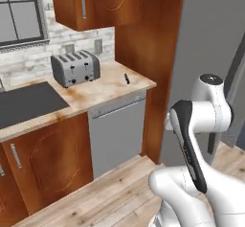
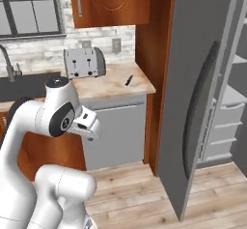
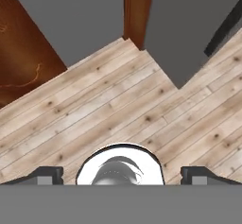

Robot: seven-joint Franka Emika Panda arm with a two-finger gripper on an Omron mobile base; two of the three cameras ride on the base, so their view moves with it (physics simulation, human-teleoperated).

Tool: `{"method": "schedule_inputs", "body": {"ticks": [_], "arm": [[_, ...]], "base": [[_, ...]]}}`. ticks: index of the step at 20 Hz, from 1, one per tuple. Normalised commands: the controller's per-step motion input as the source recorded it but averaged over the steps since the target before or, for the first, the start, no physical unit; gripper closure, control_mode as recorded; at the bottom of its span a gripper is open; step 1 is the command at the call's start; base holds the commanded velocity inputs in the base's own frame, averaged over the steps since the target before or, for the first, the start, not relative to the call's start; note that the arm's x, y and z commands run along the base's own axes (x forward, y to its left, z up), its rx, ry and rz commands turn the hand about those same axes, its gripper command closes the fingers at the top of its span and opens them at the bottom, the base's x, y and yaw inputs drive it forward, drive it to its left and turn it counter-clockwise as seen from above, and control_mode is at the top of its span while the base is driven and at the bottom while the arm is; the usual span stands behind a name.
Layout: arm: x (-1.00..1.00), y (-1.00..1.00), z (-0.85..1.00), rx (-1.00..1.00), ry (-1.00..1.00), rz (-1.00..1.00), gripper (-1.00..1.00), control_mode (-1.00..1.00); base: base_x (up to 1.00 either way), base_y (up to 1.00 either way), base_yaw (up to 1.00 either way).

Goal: Retrieve the butter from the fridge and place it on a plate on the dining table. Then retrieve the butter knife by the fridge and place it near the plate.

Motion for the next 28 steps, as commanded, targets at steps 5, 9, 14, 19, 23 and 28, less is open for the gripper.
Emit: {"method": "schedule_inputs", "body": {"ticks": [5, 9, 14, 19, 23, 28], "arm": [[0.0, 0.0, 0.0, 0.0, 0.0, 0.0, -1.0, 1.0], [0.0, 0.0, 0.0, 0.0, 0.0, 0.0, -1.0, 1.0], [0.0, 0.0, 0.0, 0.0, 0.0, 0.0, -1.0, 1.0], [0.0, 0.0, 0.0, 0.0, 0.0, 0.0, -1.0, 1.0], [0.0, 0.0, 0.0, 0.0, 0.0, 0.0, -1.0, 1.0], [0.0, 0.0, 0.0, 0.0, 0.0, 0.0, -1.0, 1.0]], "base": [[0.97, 0.4, -0.27], [0.66, 0.64, -0.36], [0.88, 0.41, -0.23], [0.81, -0.18, 0.04], [0.2, -0.61, 0.22], [0.33, -0.08, 0.12]]}}
